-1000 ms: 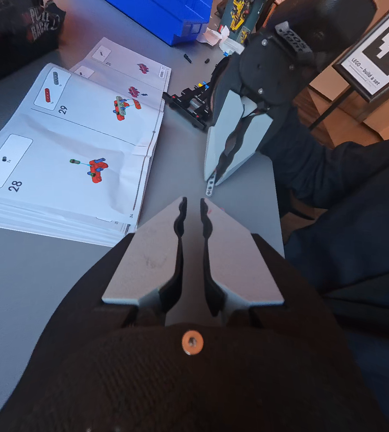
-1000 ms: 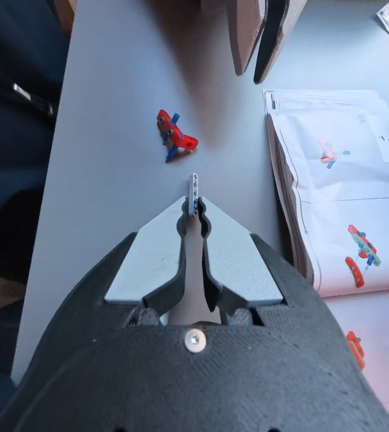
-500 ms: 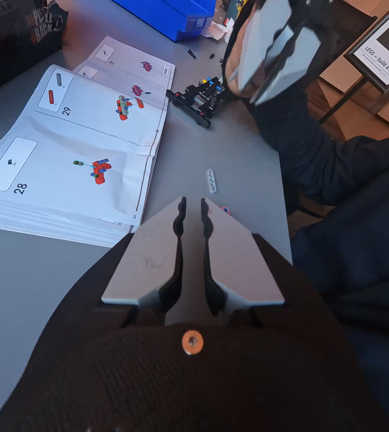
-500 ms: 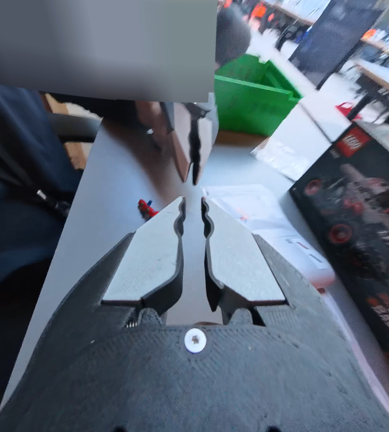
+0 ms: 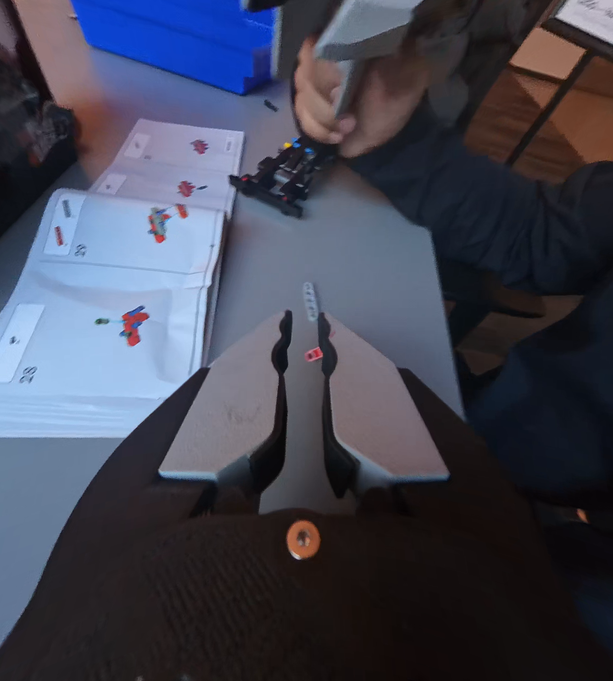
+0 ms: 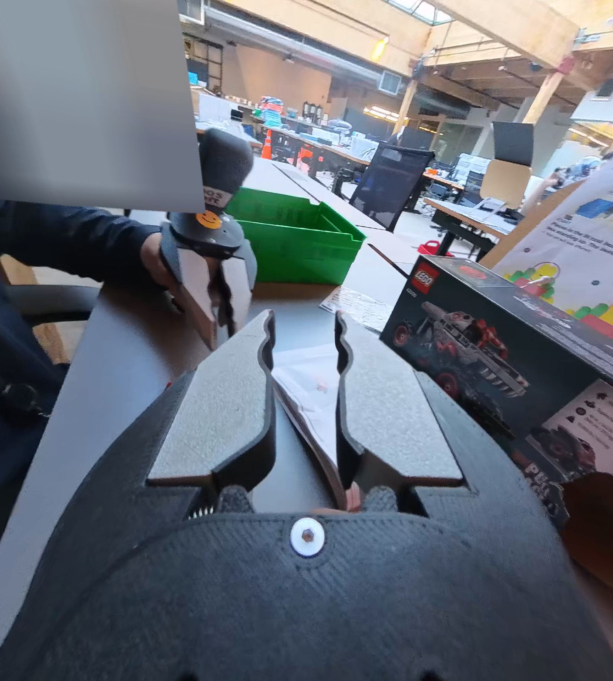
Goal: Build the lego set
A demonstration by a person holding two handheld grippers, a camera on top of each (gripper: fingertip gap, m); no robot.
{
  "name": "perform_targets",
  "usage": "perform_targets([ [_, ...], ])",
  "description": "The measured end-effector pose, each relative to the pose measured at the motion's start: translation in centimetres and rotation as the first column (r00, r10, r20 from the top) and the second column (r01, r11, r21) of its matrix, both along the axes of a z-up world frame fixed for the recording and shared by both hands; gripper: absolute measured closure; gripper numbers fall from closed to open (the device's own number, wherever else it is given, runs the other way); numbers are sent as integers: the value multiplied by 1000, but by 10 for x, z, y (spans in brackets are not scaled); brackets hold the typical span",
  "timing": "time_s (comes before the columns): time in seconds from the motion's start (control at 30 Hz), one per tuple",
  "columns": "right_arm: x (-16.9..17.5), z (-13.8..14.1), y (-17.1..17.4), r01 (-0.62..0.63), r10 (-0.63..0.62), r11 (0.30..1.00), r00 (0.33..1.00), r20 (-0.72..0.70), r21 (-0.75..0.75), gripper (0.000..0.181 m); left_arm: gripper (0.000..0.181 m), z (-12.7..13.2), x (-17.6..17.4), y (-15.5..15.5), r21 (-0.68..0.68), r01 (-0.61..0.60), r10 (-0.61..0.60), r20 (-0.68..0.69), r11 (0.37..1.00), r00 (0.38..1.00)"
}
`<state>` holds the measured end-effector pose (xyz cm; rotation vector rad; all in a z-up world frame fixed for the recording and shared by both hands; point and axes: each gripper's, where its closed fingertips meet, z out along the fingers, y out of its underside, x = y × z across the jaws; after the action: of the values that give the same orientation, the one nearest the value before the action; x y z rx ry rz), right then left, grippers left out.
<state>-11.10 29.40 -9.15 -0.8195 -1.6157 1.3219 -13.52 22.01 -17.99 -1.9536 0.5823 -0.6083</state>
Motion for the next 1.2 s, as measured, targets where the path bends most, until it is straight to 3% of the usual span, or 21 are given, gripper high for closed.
perform_targets([
  [0.07,-5,-5,7,26,-26,1000,1000,15,-17,153,171,19,9,-12,-6,82,-82,-1,997,997],
  [0.17,-12,-16,11,40,-38,999,998,52,-33,153,171,69,3,-29,-31,170,-172,-67,985,983],
  [0.33,-19,-26,7,33,-31,999,995,91,-27,154,172,165,-27,-11,36,112,-102,-210,993,972],
  [0.43,-21,-30,10,43,-40,999,994,101,-30,155,163,181,-32,3,21,111,-101,-285,994,953],
  [0.53,-23,-33,15,56,-50,997,993,109,-49,155,163,167,-30,12,11,102,-94,-291,995,952],
  [0.7,-27,-39,21,92,-85,994,988,128,-52,155,156,107,-59,-8,-136,1,-36,-262,991,964],
  [0.93,-30,-44,25,116,-109,993,984,142,-38,156,150,102,-216,-75,-102,-352,295,-359,931,885],
  [1.07,-33,-46,37,149,-137,986,979,150,-71,156,144,57,-283,-115,-178,-499,388,-433,848,814],
  [1.2,-30,-33,41,179,-172,981,981,94,-70,155,141,14,-309,-139,-256,-552,369,-518,794,771],
])
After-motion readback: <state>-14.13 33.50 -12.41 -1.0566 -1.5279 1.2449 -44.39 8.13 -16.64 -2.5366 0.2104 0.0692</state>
